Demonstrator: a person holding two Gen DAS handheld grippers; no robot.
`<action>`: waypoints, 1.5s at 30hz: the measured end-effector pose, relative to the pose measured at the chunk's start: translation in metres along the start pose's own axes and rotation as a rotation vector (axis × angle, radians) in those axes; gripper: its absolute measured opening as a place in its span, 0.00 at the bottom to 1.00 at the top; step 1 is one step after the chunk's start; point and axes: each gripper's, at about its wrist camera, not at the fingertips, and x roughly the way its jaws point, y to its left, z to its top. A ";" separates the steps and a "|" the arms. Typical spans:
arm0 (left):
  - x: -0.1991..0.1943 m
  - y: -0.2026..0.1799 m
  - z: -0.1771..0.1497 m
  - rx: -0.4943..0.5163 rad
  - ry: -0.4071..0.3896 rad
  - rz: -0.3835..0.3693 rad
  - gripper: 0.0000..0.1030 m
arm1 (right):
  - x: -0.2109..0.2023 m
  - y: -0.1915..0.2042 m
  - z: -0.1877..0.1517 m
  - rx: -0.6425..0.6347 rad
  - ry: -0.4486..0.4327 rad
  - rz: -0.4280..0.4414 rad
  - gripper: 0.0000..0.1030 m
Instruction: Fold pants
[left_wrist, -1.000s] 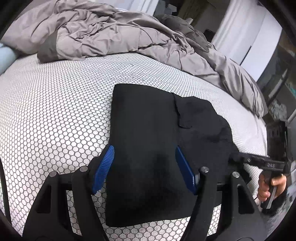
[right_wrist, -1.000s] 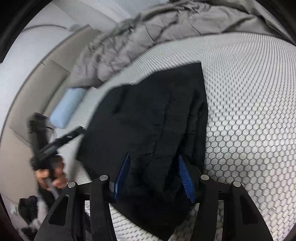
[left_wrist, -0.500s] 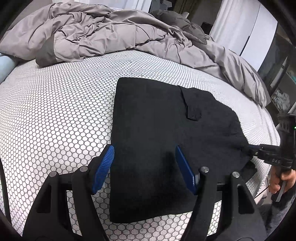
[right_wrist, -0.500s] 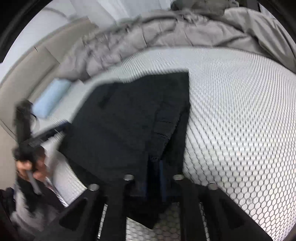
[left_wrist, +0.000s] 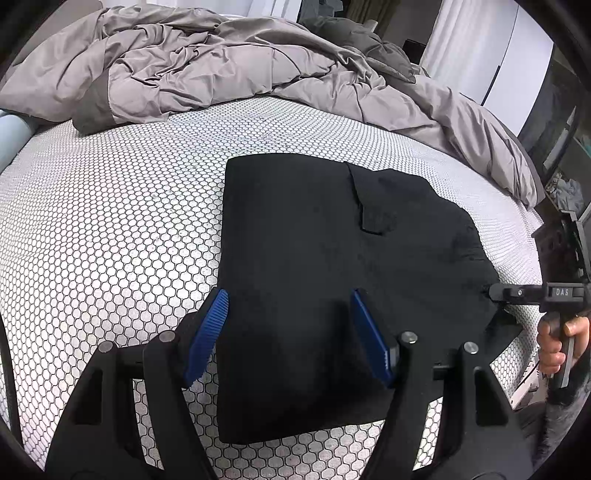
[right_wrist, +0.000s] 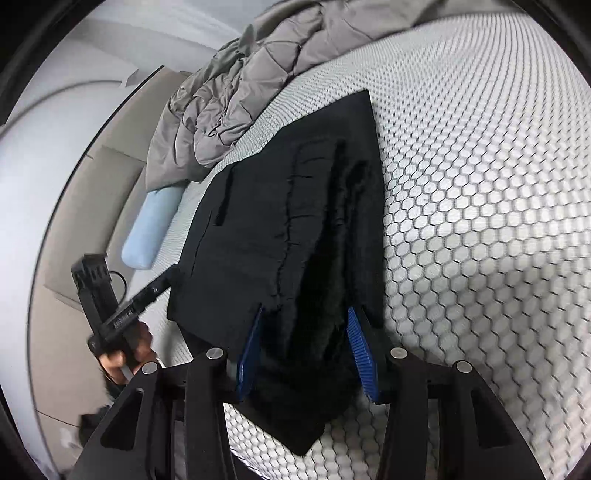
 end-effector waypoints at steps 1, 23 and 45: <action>0.000 0.001 0.000 -0.002 0.001 0.000 0.63 | 0.001 -0.001 0.001 0.001 0.003 0.004 0.45; -0.004 0.011 0.000 -0.015 -0.005 0.004 0.63 | -0.012 0.028 0.000 -0.056 -0.059 0.011 0.18; -0.002 -0.063 -0.015 0.252 -0.043 -0.100 0.64 | -0.044 0.096 -0.042 -0.312 -0.242 -0.193 0.35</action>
